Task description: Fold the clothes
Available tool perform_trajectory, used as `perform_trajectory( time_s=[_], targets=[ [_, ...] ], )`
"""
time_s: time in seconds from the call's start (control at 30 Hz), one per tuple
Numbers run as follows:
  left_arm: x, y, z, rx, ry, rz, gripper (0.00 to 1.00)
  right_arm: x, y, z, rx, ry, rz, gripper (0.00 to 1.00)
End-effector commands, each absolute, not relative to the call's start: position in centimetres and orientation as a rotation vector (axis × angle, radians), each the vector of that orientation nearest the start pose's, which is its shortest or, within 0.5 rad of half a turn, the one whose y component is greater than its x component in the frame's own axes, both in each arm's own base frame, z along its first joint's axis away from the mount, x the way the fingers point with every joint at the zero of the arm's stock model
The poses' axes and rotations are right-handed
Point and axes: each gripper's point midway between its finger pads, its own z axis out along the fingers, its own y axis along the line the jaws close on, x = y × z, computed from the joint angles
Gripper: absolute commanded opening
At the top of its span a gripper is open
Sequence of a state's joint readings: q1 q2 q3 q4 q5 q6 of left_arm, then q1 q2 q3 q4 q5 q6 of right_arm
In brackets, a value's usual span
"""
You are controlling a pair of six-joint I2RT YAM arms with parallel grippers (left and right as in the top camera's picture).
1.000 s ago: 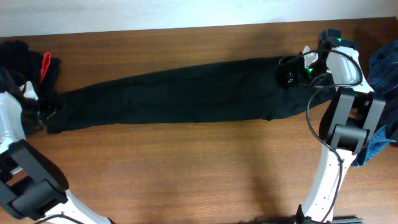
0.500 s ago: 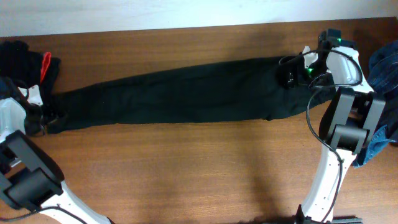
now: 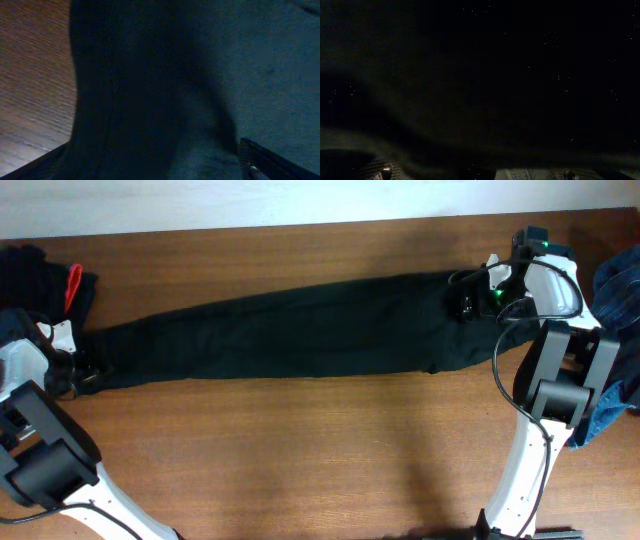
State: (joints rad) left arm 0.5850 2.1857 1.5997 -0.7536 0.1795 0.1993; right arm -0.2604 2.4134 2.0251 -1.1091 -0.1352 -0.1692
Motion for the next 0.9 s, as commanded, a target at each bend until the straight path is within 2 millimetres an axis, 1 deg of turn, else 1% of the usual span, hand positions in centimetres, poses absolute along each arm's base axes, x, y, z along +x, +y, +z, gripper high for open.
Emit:
perform_trajectory(
  time_s=[0.0, 0.17, 0.2, 0.23, 0.27, 0.33, 0.37, 0.4, 0.5, 0.57, 0.67, 0.73, 0.87],
  targets=[
    [40.2, 22.8, -0.6, -0.483, 2.838, -0.143, 0.99, 46.8, -10.1, -1.3, 0.135, 3.079, 0.175, 0.98],
    [40.1, 22.7, -1.0, -0.481, 2.847, -0.149, 0.99, 46.8, -10.1, -1.3, 0.135, 3.079, 0.175, 0.98],
    [40.0, 22.7, -1.0, -0.48, 2.847, -0.148, 0.96, 46.8, -10.1, -1.3, 0.135, 3.079, 0.175, 0.98],
    [40.1, 22.7, -1.0, -0.481, 2.846, -0.149, 0.89, 46.8, -10.1, -1.3, 0.135, 3.079, 0.175, 0.99],
    [40.1, 22.7, -1.0, -0.481, 2.846, -0.148, 0.68, 46.8, -10.1, -1.3, 0.135, 3.079, 0.175, 0.99],
    [40.0, 22.7, -1.0, -0.482, 2.848, -0.15, 0.4, 46.8, -10.1, -1.3, 0.135, 3.079, 0.175, 0.99],
    [40.0, 22.7, -1.0, -0.482, 2.848, -0.15, 0.31, 46.8, -10.1, -1.3, 0.135, 3.079, 0.175, 0.99],
    [40.0, 22.7, -1.0, -0.482, 2.848, -0.151, 0.27, 46.8, -10.1, -1.3, 0.135, 3.079, 0.175, 0.99],
    [40.0, 22.6, -1.0, -0.483, 2.85, -0.152, 0.19, 46.8, -10.1, -1.3, 0.135, 3.079, 0.175, 0.99],
    [40.1, 22.7, -0.7, -0.482, 2.848, -0.15, 0.01, 46.8, -10.1, -1.3, 0.135, 3.079, 0.175, 0.99],
    [41.0, 23.3, 0.9, -0.476, 2.829, -0.137, 0.0, 46.8, -10.1, -1.3, 0.135, 3.079, 0.175, 0.99],
    [41.9, 23.8, 2.9, -0.47, 2.81, -0.125, 0.0, 46.8, -10.1, -1.3, 0.135, 3.079, 0.175, 0.99],
    [44.0, 24.5, 8.6, -0.445, 2.755, -0.089, 0.0, 46.8, -10.1, -1.3, 0.135, 3.079, 0.175, 0.99]
  ],
)
